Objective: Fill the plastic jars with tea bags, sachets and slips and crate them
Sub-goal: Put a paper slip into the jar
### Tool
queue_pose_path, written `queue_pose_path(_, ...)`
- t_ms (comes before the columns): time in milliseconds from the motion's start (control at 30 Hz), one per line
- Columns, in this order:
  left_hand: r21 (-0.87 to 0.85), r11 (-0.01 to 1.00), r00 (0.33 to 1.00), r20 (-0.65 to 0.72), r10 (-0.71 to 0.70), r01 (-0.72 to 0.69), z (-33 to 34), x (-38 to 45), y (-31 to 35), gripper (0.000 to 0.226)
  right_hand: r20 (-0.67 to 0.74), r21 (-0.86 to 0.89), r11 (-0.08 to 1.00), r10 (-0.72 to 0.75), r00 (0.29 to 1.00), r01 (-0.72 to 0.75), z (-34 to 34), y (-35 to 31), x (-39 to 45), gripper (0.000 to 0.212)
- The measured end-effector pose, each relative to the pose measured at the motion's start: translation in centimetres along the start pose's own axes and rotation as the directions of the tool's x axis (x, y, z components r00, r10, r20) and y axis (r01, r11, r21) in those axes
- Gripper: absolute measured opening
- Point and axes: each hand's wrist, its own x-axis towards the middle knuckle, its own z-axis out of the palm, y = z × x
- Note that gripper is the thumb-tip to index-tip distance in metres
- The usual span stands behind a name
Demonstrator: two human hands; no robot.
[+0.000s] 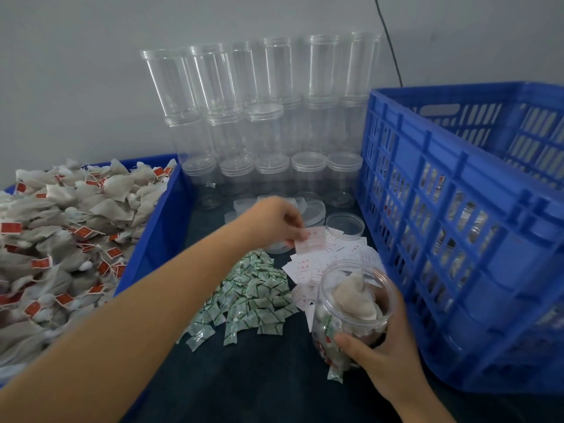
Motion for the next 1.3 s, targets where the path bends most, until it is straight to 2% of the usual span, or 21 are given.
queue_pose_path(100, -0.167, 0.985, 0.995, 0.083, 0.060, -0.045, -2.2, -2.3, 2.3, 0.008, 0.008, 0.000, 1.000, 0.010, 1.000, -0.010, 0.3, 0.1, 0.1, 0.103)
queue_pose_path(200, -0.117, 0.988, 0.960, 0.250, 0.124, -0.097, -1.7, -4.3, 4.1, 0.008, 0.029, -0.009, 1.000, 0.013, 0.999, -0.013, 0.5, 0.0, 0.1, 0.106)
queue_pose_path(267, -0.041, 0.989, 0.950, 0.277, 0.147, -0.141, -0.6, -4.8, 4.8, 0.007, 0.038, 0.001, 1.000, 0.023, 0.999, -0.023, 0.6, -0.1, 0.1, 0.108)
queue_pose_path(433, 0.136, 0.964, 0.960, 0.198, 0.198, -0.227, 1.7, -4.9, 5.2, 0.012, 0.043, -0.001, 0.999, 0.054, 0.998, -0.054, 0.4, -0.3, 0.0, 0.099)
queue_pose_path(533, 0.208, 0.942, 0.959, 0.162, 0.231, -0.262, 2.4, -5.2, 5.2, 0.022, 0.078, -0.052, 0.993, 0.110, 0.991, -0.106, 0.0, -1.2, -0.1, 0.112)
queue_pose_path(600, 0.215, 0.943, 0.967, 0.090, 0.239, -0.253, 2.2, -5.4, 5.2, 0.034, 0.096, -0.098, 0.987, 0.139, 0.986, -0.130, -0.5, -2.2, -0.2, 0.119)
queue_pose_path(700, 0.110, 0.973, 0.976, -0.050, 0.211, -0.204, 1.5, -5.6, 5.0, 0.038, 0.146, -0.235, 0.965, 0.154, 0.977, -0.117, -1.4, -4.6, 0.3, 0.111)
queue_pose_path(767, 0.078, 0.982, 0.980, -0.090, 0.180, -0.173, 1.2, -5.7, 4.5, 0.040, 0.243, -0.420, 0.905, 0.181, 0.953, -0.065, -1.9, -6.6, 1.1, 0.109)
queue_pose_path(833, 0.058, 0.989, 0.989, -0.064, 0.136, -0.133, 1.3, -5.9, 3.8, 0.043, 0.337, -0.573, 0.820, 0.230, 0.913, 0.004, -2.1, -8.6, 2.2, 0.112)
queue_pose_path(900, -0.076, 0.994, 0.997, -0.009, 0.075, -0.075, 1.8, -6.1, 3.0, 0.041, 0.390, -0.688, 0.722, 0.285, 0.875, 0.071, -2.0, -10.5, 3.5, 0.120)
queue_pose_path(1000, -0.318, 0.948, 0.996, 0.084, 0.004, 0.023, 2.5, -6.4, 2.3, 0.034, 0.409, -0.840, 0.515, 0.388, 0.826, 0.174, -1.7, -13.1, 5.2, 0.126)
queue_pose_path(1133, -0.419, 0.905, 0.990, 0.137, -0.018, 0.074, 3.4, -6.9, 1.3, 0.039, 0.394, -0.908, 0.342, 0.510, 0.765, 0.240, -0.2, -15.4, 6.6, 0.125)
queue_pose_path(1300, -0.495, 0.863, 0.990, 0.134, -0.039, 0.101, 3.9, -7.4, 0.1, 0.061, 0.375, -0.927, 0.218, 0.541, 0.753, 0.305, 1.0, -18.4, 7.9, 0.109)
